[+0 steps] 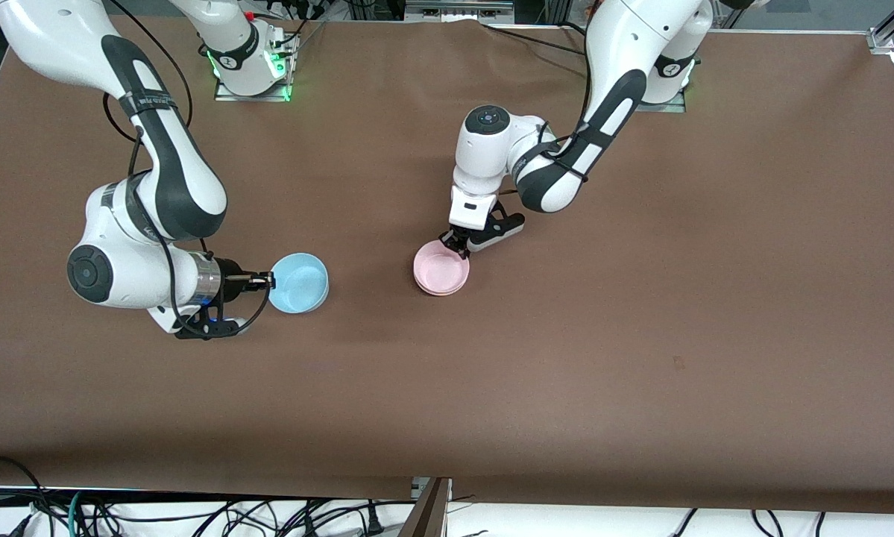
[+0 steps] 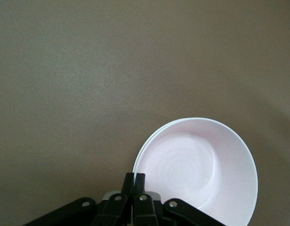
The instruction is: Stack pink and blue bowls on white bowl
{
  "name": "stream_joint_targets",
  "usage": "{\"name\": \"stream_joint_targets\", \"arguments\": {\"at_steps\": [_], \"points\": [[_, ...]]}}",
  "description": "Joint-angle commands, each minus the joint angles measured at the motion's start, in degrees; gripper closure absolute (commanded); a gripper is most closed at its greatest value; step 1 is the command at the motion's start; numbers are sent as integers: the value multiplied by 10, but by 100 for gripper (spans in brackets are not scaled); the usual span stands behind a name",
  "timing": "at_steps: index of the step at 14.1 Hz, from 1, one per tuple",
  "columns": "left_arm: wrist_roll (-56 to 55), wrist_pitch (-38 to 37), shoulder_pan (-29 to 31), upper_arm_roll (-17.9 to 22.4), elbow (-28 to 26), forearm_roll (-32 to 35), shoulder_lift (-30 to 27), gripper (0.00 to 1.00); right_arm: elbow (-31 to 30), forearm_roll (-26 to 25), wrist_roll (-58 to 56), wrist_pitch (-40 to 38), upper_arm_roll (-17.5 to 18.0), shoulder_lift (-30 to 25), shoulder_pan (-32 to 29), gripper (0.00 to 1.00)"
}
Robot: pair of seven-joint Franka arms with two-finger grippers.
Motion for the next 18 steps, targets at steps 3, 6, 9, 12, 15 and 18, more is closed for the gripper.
{"name": "stream_joint_targets", "arguments": {"at_steps": [3, 6, 9, 12, 15, 18], "points": [[-23, -8, -11, 8, 26, 18, 15, 99, 9, 8, 47, -3, 5, -2, 17, 100], [-26, -8, -11, 9, 26, 18, 15, 90, 10, 8, 72, 2, 10, 0, 30, 100], [-27, -8, -11, 9, 26, 18, 15, 83, 16, 21, 98, 8, 14, 2, 39, 100], [-26, -8, -10, 9, 26, 19, 15, 79, 16, 69, 107, 25, 15, 3, 52, 100], [-24, -8, -7, 10, 28, 19, 10, 76, 16, 68, 143, 49, 14, 9, 83, 100], [-22, -28, -3, 13, 55, 19, 8, 53, 16, 66, 166, 64, 13, 16, 107, 100]]}}
